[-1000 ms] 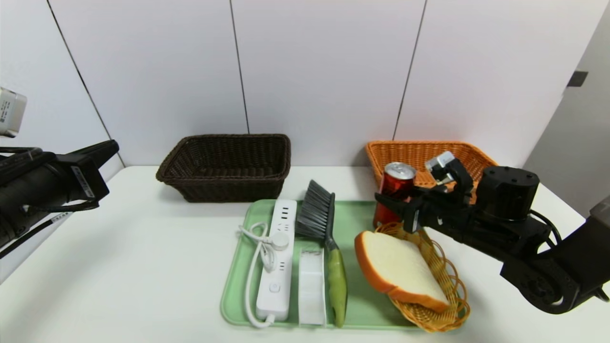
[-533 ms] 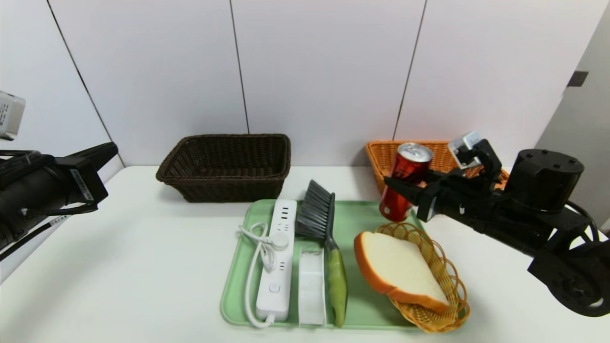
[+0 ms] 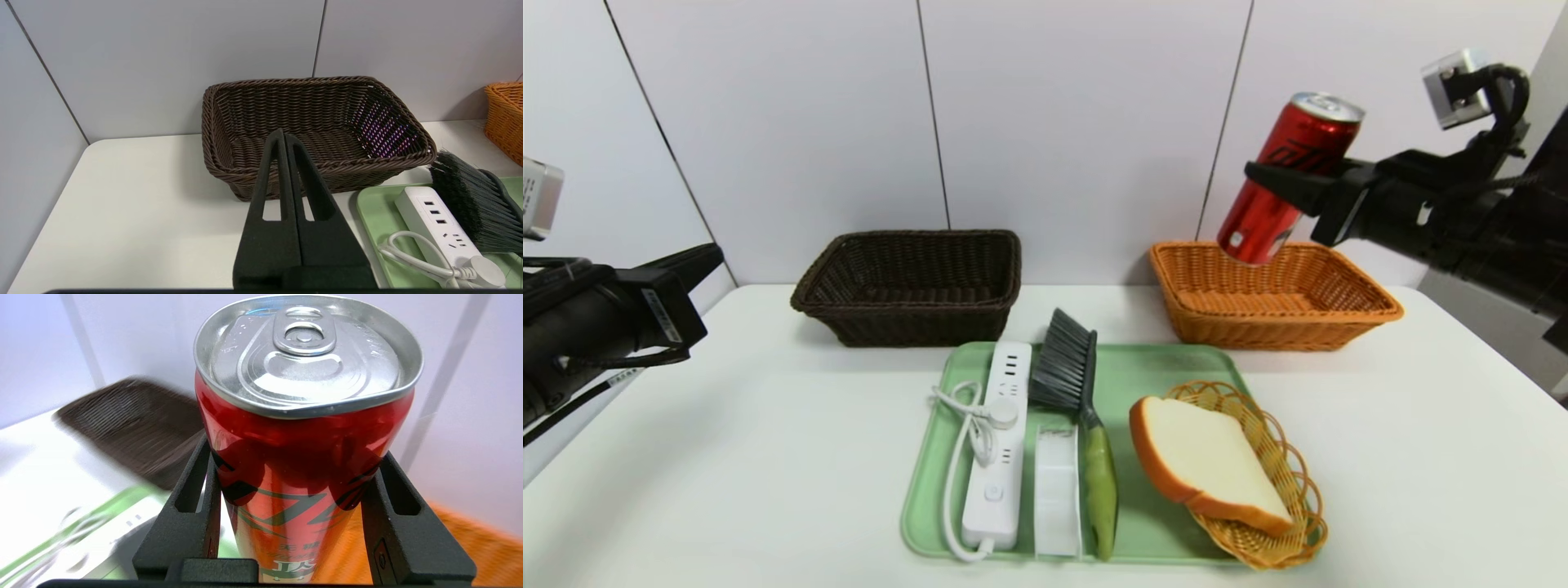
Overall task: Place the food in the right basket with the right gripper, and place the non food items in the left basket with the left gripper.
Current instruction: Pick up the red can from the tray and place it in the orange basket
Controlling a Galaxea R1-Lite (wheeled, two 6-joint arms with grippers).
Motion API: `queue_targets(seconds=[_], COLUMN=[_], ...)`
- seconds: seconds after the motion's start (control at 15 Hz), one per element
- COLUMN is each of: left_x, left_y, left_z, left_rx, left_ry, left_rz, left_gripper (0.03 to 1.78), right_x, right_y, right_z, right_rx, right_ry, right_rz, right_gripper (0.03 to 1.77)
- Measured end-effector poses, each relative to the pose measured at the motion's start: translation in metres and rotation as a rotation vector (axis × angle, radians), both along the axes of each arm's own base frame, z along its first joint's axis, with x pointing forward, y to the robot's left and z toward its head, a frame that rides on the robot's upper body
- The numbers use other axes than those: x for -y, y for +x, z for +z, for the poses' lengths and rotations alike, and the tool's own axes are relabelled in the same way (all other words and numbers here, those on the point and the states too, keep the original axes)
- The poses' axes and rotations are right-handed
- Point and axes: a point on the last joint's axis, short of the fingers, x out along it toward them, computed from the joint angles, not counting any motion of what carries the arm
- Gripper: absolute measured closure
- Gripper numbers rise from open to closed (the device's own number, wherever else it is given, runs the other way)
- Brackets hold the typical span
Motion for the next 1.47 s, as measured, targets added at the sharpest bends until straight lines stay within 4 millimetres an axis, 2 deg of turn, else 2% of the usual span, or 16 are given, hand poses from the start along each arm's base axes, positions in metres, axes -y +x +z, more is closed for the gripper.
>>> queue_targets(seconds=[0.13, 0.27, 0.47, 0.67, 1.07, 1.47], left_x=[0.000, 0.000, 0.001, 0.001, 0.001, 0.002], left_y=[0.003, 0.006, 0.010, 0.014, 0.019, 0.022], left_z=[-0.001, -0.001, -0.003, -0.006, -0.010, -0.012], left_rx=[-0.003, 0.003, -0.004, -0.017, -0.038, -0.049], left_ry=[-0.003, -0.006, -0.006, -0.007, -0.016, -0.021], left_rz=[-0.001, -0.001, -0.001, -0.002, -0.005, -0.005], left_gripper=[1.77, 1.77, 1.77, 1.77, 1.77, 1.77], right_x=[0.022, 0.040, 0.061, 0.080, 0.113, 0.122], right_y=[0.021, 0.041, 0.069, 0.090, 0.105, 0.116], right_z=[0.010, 0.010, -0.007, -0.034, -0.082, -0.112], right_rx=[0.016, 0.012, -0.032, -0.100, -0.189, -0.245], right_ry=[0.001, 0.000, -0.004, -0.011, -0.056, -0.080], right_rz=[-0.069, -0.125, -0.190, -0.245, -0.329, -0.348], right_gripper=[0.88, 0.88, 0.88, 0.88, 0.88, 0.88])
